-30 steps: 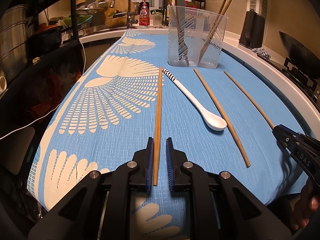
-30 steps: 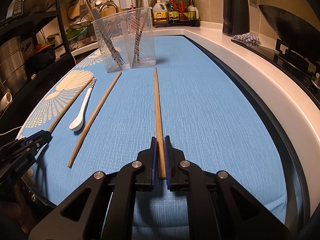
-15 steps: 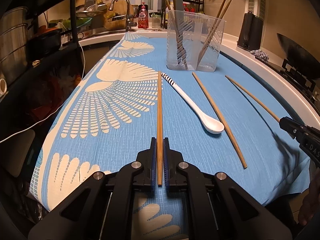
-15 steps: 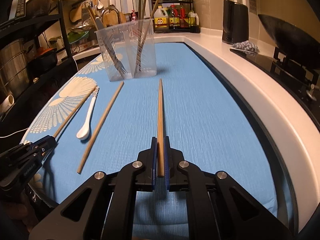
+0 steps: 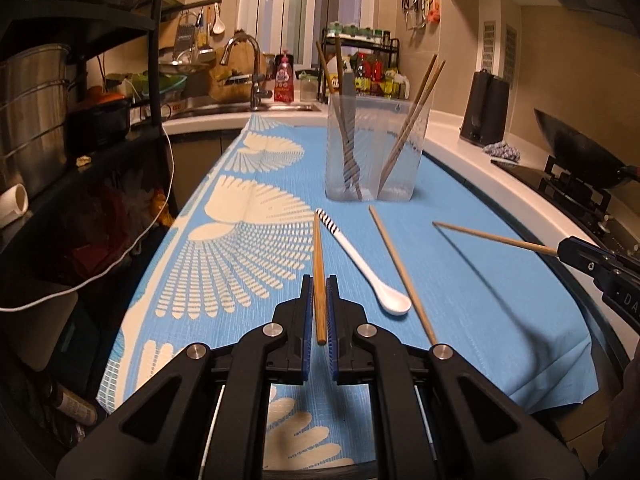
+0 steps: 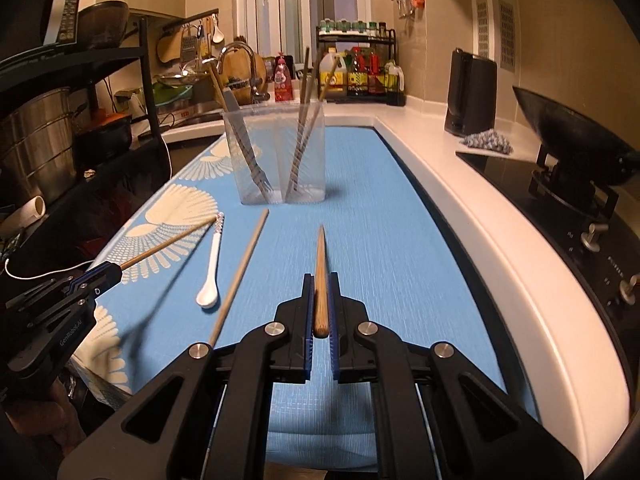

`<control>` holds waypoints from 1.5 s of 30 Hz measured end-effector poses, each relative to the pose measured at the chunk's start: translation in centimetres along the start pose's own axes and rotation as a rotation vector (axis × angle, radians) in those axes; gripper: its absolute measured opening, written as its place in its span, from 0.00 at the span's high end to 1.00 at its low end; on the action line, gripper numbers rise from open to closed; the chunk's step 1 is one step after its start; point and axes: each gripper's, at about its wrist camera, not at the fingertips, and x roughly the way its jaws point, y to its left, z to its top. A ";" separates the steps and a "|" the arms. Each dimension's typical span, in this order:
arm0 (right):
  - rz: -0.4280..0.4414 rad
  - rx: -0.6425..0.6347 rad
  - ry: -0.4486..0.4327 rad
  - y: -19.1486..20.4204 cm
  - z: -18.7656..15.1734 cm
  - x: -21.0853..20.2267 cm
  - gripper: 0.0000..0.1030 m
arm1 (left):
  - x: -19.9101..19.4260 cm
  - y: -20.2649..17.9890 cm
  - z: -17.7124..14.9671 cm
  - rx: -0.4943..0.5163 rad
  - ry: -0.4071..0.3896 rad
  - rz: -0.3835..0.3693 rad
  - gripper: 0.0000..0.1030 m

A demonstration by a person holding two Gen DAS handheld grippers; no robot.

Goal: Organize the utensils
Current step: 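Lift both chopsticks upright and carry them over the clear container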

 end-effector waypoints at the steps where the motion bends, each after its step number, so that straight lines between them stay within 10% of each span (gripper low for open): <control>1: 0.002 -0.004 -0.010 0.1 0.3 -0.4 0.94 | -0.3 0.0 0.2 0.003 -0.012 -0.001 0.94; 17: 0.072 -0.003 -0.136 -0.5 9.7 -2.6 0.94 | -2.9 0.7 8.0 0.023 -0.156 -0.078 0.94; 26: 0.119 -0.022 -0.172 -0.3 15.0 -1.7 0.94 | -0.6 1.5 13.7 0.028 -0.099 -0.153 0.94; 45: 0.173 -0.079 -0.293 1.9 30.6 1.1 0.94 | 3.7 -2.3 30.7 0.048 -0.226 -0.237 0.94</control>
